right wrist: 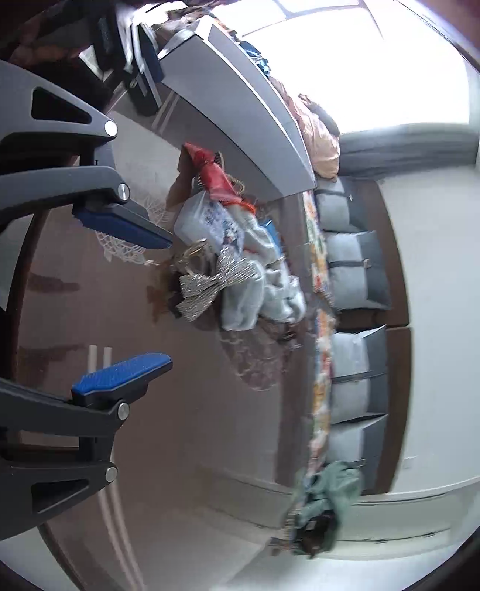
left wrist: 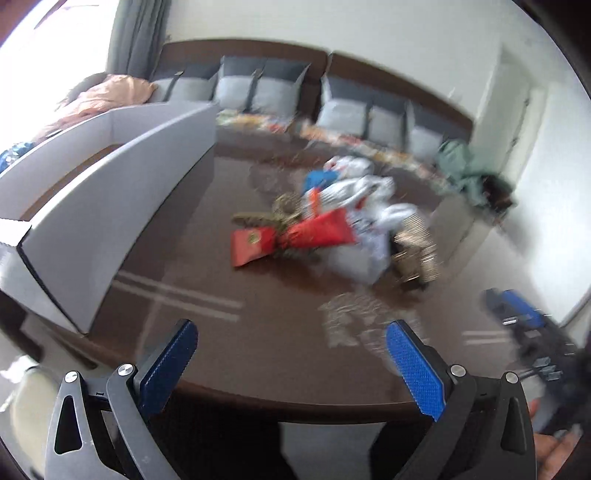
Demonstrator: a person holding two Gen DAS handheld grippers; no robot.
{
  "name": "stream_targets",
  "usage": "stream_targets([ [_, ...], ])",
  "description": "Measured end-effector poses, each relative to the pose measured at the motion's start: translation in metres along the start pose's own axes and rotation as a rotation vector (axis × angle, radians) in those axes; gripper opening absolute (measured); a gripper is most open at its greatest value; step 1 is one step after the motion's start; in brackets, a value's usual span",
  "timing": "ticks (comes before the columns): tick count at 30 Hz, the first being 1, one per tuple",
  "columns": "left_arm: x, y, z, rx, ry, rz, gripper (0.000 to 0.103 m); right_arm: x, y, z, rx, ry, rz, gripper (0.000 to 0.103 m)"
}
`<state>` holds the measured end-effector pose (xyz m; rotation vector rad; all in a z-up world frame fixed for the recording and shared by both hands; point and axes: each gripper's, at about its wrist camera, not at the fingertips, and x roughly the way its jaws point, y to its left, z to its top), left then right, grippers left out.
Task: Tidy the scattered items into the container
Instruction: 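Move both tools toward the item pile on the table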
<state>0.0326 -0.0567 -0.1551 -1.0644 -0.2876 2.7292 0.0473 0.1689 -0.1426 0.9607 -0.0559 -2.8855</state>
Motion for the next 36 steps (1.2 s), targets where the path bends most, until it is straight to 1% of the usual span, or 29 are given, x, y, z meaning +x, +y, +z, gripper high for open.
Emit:
stream_targets([
  [3,-0.003,-0.001,0.001,-0.005,0.014,-0.081,0.103,-0.009,0.007,0.002,-0.03,-0.035,0.001,0.06],
  [4,-0.006,-0.001,0.003,-0.003,0.008,-0.078,0.103,-0.012,0.009,0.003,-0.04,-0.047,0.002,0.06],
  [6,-0.017,-0.005,0.009,0.017,-0.034,-0.009,0.103,-0.02,0.012,0.008,-0.045,-0.076,0.034,0.06],
  [7,-0.021,-0.009,0.013,0.042,-0.066,0.047,0.103,-0.02,0.013,0.01,-0.049,-0.074,0.053,0.06],
  [9,-0.024,-0.02,0.022,0.128,-0.157,0.211,0.103,-0.017,0.013,0.011,-0.04,-0.05,0.091,0.06],
  [10,-0.022,-0.024,0.027,0.157,-0.185,0.267,0.103,-0.013,0.013,0.011,-0.029,-0.03,0.109,0.06],
  [11,-0.014,-0.024,0.032,0.162,-0.18,0.284,0.103,-0.009,0.013,0.011,-0.018,-0.01,0.127,0.06],
  [12,-0.005,-0.022,0.037,0.155,-0.151,0.292,0.103,-0.004,0.012,0.01,-0.006,0.01,0.143,0.06],
  [14,0.014,-0.019,0.044,0.129,-0.062,0.31,0.103,0.004,0.01,0.012,0.014,0.034,0.136,0.06],
  [15,0.021,-0.018,0.044,0.122,-0.023,0.309,0.103,0.008,0.008,0.013,0.025,0.045,0.133,0.06],
  [16,0.023,-0.017,0.039,0.13,-0.021,0.307,0.103,0.009,0.006,0.012,0.033,0.047,0.135,0.06],
  [18,0.02,-0.016,0.029,0.149,-0.049,0.3,0.103,0.011,0.001,0.012,0.05,0.051,0.138,0.06],
  [19,0.019,-0.016,0.027,0.139,-0.051,0.279,0.103,0.013,-0.002,0.012,0.058,0.053,0.139,0.06],
  [22,0.017,-0.013,0.027,0.097,-0.052,0.182,0.103,0.016,-0.01,0.011,0.084,0.059,0.144,0.06],
  [24,0.023,-0.013,0.027,0.085,-0.032,0.17,0.103,0.019,-0.015,0.011,0.099,0.063,0.147,0.06],
  [26,0.03,-0.013,0.027,0.085,-0.01,0.185,0.103,0.023,-0.021,0.014,0.074,0.062,0.151,0.06],
  [28,0.038,-0.013,0.03,0.086,0.018,0.2,0.103,0.031,-0.024,0.016,0.057,0.083,0.16,0.06],
  [31,0.047,-0.01,0.035,0.083,0.053,0.218,0.103,0.047,-0.033,0.026,0.064,0.135,0.21,0.06],
  [36,0.06,-0.008,0.038,0.082,0.132,0.198,0.103,0.079,-0.036,0.058,0.008,0.209,0.265,0.06],
])
